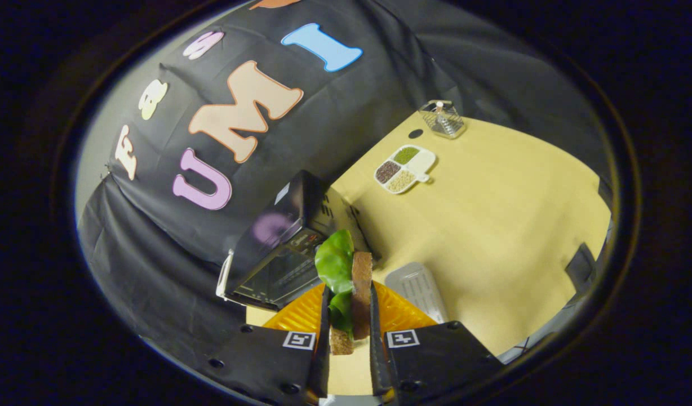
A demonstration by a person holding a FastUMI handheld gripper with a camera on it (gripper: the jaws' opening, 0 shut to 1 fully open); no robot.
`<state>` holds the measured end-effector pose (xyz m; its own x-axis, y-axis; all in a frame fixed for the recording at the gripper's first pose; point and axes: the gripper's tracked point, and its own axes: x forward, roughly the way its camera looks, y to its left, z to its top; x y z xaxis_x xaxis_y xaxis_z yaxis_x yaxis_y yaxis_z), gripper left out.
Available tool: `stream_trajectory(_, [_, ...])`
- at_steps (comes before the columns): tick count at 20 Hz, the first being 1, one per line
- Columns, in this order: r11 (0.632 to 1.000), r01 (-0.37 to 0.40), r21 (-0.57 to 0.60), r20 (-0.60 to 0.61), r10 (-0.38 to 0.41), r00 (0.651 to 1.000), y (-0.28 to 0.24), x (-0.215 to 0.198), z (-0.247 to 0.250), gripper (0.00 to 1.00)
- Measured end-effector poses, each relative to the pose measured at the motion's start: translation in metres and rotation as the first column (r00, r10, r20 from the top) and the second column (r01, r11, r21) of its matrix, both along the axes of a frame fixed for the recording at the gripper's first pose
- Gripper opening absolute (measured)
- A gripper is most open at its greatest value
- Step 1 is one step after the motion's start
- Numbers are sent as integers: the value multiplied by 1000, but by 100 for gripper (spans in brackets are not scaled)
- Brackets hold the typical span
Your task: Open the toaster oven, put the food inside, and close the toaster oven door.
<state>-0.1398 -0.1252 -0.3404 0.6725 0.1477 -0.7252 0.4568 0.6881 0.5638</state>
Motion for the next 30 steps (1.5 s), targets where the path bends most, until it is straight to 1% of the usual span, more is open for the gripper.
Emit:
stream_trajectory(10, [983, -44, 176, -33, 51, 998, 100, 12, -20, 31])
stream_trajectory(16, [961, -29, 276, -37, 41, 998, 151, 30, -29, 31])
stream_trajectory(18, [952, -12, 306, -37, 25, 999, 163, 37, -34, 31])
stream_trajectory(22, [925, 62, 374, -50, -47, 998, 177, 54, -47, 31])
stream_trajectory(27, [909, 133, 395, -24, -135, 991, 180, 84, -62, 31])
stream_trajectory(30, [909, 169, 381, -5, -180, 984, 176, 98, -76, 31])
